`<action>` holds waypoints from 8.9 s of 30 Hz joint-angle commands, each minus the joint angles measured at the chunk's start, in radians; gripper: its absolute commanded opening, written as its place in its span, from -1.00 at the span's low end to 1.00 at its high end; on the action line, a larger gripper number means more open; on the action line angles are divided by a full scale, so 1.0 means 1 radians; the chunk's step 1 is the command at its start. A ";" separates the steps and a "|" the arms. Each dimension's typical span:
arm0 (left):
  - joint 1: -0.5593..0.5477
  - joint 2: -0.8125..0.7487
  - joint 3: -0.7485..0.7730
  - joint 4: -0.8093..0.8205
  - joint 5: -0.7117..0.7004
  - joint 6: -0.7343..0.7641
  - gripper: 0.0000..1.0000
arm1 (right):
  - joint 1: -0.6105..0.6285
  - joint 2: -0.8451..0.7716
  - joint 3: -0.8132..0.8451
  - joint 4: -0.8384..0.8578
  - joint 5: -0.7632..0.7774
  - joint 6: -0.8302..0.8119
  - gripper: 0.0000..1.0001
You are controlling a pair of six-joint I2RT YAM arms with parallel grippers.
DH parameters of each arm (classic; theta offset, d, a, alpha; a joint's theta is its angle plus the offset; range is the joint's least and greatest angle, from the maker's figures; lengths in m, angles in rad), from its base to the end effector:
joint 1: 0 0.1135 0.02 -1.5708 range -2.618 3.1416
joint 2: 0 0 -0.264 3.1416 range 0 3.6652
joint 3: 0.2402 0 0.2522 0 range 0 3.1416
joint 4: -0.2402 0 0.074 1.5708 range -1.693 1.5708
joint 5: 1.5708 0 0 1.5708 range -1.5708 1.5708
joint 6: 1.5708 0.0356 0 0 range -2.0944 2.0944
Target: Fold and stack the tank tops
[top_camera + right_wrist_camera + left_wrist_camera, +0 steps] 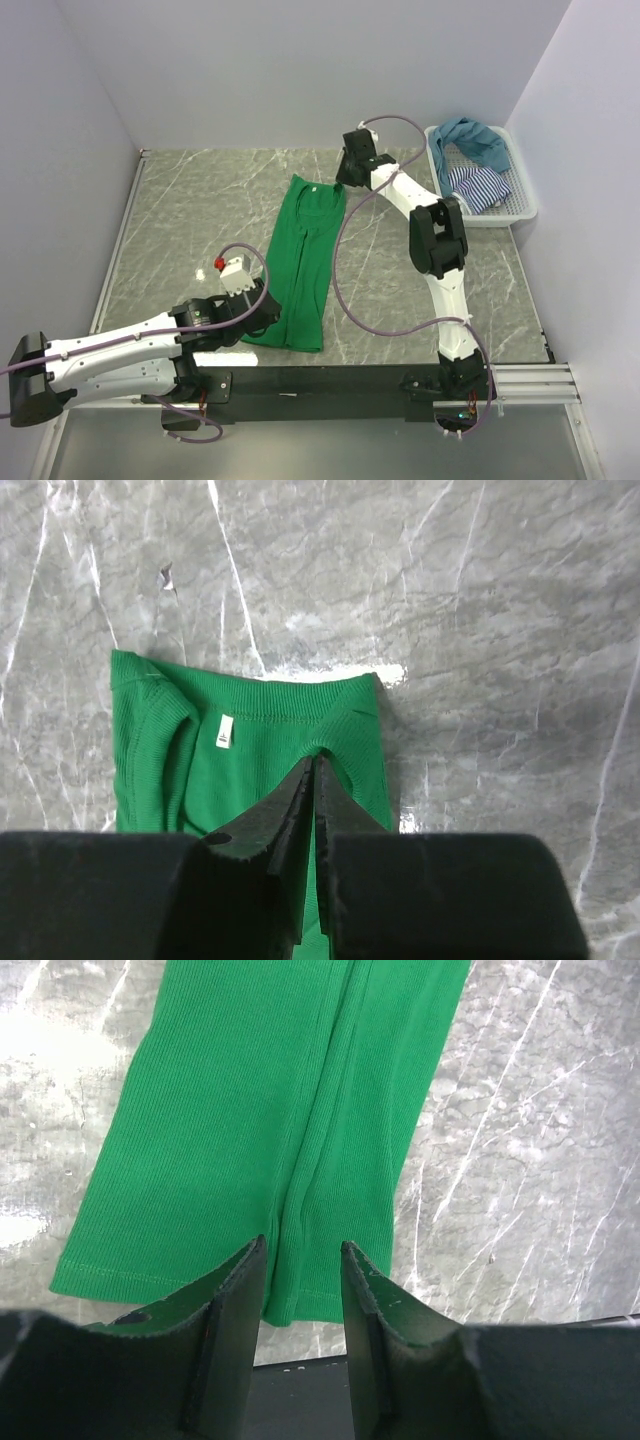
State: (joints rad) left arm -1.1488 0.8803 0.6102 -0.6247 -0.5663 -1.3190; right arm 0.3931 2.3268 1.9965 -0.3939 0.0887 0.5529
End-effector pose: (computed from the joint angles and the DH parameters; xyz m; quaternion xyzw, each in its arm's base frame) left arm 0.0867 -0.1464 0.2283 -0.1693 0.8947 -0.2134 0.3540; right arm 0.4947 0.2017 0.2104 0.0909 0.9065 0.1510 0.3837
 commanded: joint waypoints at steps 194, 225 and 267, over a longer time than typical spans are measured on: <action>0.327 0.407 -0.228 0.434 0.332 0.087 -0.11 | 0.372 -1.063 -1.533 0.362 0.040 0.317 0.01; 0.138 0.379 -0.193 0.286 0.385 0.057 -0.99 | 0.495 -1.316 -1.598 0.121 0.109 0.343 -1.00; 0.322 0.503 0.290 0.209 0.190 0.267 -0.99 | 0.391 -0.910 -1.082 0.133 0.158 0.071 -1.00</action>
State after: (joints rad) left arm -0.8486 1.3617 0.8387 -0.4507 -0.3641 -1.1015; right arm 0.8124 1.3861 0.8501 -0.3199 0.2508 0.6758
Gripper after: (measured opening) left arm 0.023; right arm 0.042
